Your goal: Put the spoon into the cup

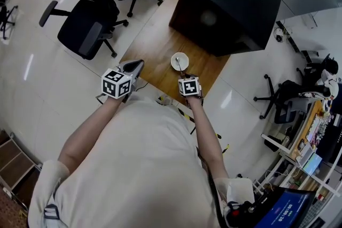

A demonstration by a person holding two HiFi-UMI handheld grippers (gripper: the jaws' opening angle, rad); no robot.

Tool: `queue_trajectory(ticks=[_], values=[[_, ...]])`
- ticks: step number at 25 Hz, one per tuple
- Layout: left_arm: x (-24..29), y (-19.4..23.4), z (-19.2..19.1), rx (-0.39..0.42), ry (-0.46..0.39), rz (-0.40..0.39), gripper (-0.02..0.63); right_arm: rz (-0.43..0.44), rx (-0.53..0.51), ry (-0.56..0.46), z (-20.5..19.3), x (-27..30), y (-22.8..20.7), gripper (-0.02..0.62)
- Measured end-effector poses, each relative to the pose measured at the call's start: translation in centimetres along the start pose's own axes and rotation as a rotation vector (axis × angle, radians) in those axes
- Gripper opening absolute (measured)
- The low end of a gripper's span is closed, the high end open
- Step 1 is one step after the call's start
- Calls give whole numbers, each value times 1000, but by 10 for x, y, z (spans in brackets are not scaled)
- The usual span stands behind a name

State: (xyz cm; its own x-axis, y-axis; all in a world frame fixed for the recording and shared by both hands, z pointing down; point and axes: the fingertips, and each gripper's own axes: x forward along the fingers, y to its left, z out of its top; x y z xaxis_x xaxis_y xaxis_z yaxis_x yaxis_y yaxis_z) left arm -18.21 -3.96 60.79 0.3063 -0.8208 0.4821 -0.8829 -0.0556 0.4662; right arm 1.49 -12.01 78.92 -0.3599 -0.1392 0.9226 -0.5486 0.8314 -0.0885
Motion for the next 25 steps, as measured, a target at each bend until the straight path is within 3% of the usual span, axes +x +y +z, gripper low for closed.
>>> queue_trajectory(ticks=[11, 25], values=[[-7, 13, -10, -47, -4, 4, 0, -6, 30, 32, 10, 7, 0, 126], [-6, 20, -5, -47, -2, -6, 0, -20, 47, 58, 4, 20, -2, 127]])
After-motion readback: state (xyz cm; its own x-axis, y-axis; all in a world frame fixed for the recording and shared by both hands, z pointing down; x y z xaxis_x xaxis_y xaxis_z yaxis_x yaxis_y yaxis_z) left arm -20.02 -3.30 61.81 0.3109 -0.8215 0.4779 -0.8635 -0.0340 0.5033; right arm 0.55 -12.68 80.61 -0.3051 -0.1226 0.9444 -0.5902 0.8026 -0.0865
